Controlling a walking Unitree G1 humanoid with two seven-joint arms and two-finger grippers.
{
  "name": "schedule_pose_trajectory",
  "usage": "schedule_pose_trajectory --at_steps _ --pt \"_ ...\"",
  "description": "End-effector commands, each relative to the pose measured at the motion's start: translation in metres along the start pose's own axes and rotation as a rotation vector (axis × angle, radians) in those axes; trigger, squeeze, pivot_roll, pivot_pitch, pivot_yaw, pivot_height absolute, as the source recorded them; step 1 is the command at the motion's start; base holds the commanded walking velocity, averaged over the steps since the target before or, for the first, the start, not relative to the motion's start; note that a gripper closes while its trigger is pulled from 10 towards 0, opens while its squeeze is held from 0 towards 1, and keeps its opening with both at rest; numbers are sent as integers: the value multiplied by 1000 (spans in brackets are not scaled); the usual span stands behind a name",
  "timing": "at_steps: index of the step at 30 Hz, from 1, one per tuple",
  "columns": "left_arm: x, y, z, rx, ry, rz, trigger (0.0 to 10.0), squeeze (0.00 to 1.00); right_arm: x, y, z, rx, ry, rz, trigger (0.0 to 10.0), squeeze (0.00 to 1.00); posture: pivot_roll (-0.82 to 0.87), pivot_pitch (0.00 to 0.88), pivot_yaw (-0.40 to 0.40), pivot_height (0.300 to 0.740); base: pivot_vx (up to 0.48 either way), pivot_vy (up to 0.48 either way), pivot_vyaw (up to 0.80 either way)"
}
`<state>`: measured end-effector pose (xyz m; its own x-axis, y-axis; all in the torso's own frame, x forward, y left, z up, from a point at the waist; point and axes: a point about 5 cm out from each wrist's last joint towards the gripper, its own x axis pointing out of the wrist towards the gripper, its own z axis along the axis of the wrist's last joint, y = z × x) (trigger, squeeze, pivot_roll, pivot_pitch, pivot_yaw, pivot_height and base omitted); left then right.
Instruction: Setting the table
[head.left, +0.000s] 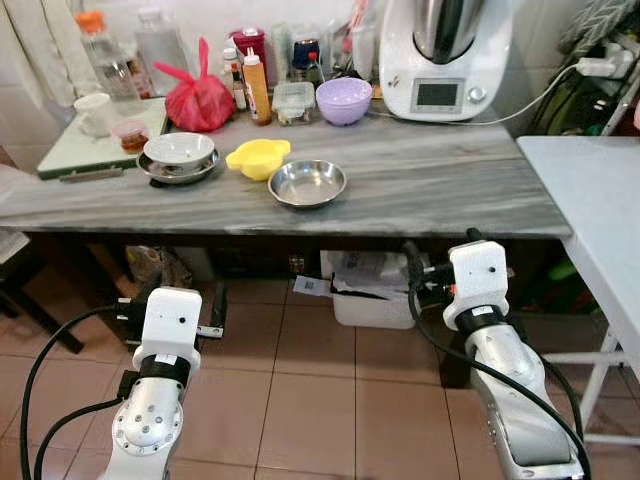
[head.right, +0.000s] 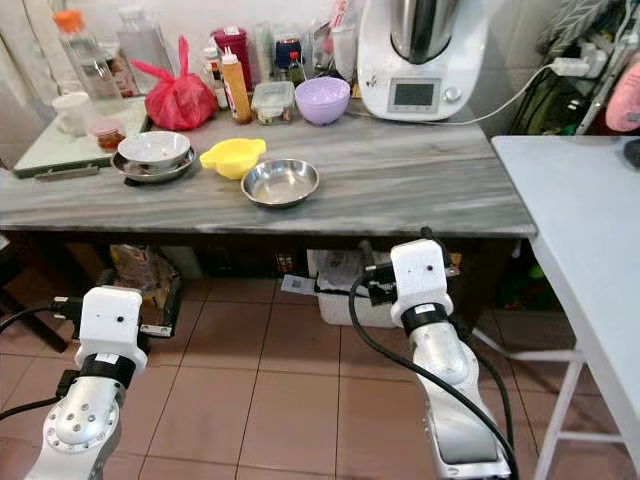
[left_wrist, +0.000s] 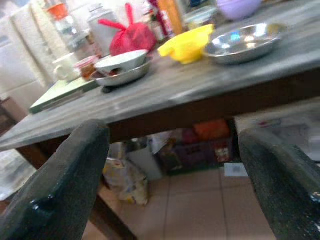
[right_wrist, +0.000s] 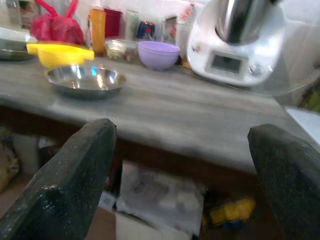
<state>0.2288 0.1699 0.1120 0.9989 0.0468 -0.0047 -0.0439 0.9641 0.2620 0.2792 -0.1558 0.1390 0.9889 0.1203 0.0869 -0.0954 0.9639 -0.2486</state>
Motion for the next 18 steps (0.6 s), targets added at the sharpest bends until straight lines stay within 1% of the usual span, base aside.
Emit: schedule_pose_trajectory --at_steps 1,6,9,13,15,17,18 --pt "1 4 1 12 -2 3 10000 0 1 -1 3 2 -12 0 10000 0 -67 49 95 740 -296 0 0" --pt "1 3 1 13 -3 -3 10000 0 1 -1 3 2 -11 0 10000 0 -68 51 94 740 -296 0 0" --pt "1 2 0 13 -2 -5 10000 0 1 0 2 2 -9 0 10000 0 -68 51 94 740 0 0 0" --pt "1 1 -8 19 16 -13 10000 0 0 0 -1 14 4 2 10000 0 -70 48 99 740 0 0 0" --pt "0 0 -14 -4 28 -25 10000 0 -1 -1 -6 37 26 -8 10000 0 -71 47 102 740 0 0 0" --pt "0 1 -17 -12 36 -25 10000 0 -2 -1 -8 40 32 -8 10000 0 -70 46 107 740 0 0 0" --pt "-1 1 -23 -19 50 -23 10000 0 -4 -1 -12 40 44 -7 10000 0 -69 46 108 740 0 0 0"
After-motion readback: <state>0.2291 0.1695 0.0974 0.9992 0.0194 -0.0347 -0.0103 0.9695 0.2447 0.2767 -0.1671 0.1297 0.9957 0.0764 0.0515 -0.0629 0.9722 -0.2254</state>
